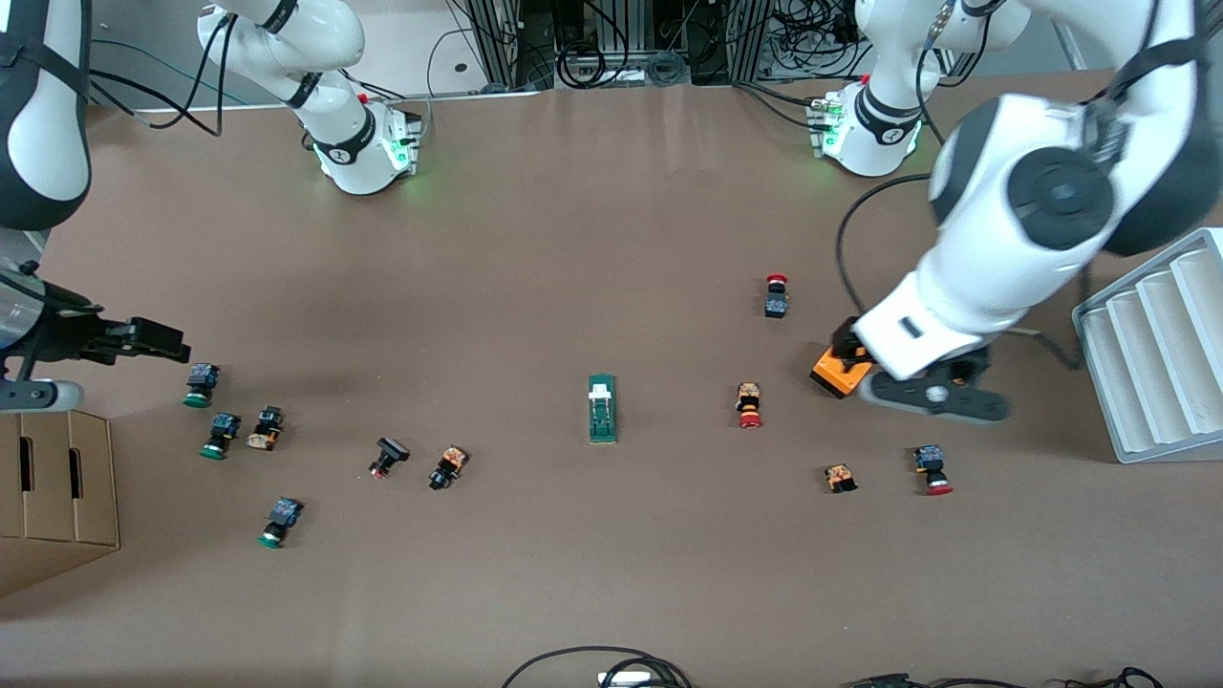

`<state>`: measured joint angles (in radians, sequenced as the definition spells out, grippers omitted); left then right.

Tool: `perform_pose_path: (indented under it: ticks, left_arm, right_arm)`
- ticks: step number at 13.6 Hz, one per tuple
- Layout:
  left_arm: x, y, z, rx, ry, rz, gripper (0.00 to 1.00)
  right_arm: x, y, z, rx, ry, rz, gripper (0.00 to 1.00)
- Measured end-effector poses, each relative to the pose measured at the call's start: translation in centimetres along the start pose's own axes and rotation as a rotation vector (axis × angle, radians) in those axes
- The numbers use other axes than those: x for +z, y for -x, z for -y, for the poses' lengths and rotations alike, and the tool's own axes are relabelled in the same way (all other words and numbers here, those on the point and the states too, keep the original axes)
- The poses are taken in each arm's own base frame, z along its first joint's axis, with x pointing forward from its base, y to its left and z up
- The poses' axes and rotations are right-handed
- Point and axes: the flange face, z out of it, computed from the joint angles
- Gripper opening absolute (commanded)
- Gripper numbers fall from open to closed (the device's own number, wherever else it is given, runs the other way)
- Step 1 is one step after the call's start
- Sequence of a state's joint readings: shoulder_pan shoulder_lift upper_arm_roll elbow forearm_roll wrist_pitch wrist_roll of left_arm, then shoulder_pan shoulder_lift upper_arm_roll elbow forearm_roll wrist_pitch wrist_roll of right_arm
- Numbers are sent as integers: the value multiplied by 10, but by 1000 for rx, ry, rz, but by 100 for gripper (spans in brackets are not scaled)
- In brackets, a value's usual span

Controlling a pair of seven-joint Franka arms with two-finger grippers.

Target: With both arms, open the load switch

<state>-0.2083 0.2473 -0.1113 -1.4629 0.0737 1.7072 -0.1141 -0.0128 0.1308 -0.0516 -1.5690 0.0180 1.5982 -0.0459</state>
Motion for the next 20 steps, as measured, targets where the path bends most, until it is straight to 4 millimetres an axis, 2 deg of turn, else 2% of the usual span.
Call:
perform_pose_path:
  ticks: [3, 6, 9, 13, 20]
  left_arm:
    - [-14, 26, 46, -69, 6, -7, 100]
    - [-29, 50, 69, -109, 1, -28, 100]
    - [-35, 65, 94, -89, 1, -34, 100]
    - [-31, 68, 105, -100, 0, -32, 100]
    - [-27, 69, 109, -103, 1, -24, 100]
  right_arm:
    - [0, 0, 7, -11, 5, 2, 100]
    - [1, -1, 4, -8, 9, 4, 100]
    - [5, -2, 3, -6, 9, 11, 100]
    - [8, -5, 4, -9, 10, 8, 100]
    - [8, -6, 4, -9, 10, 2, 100]
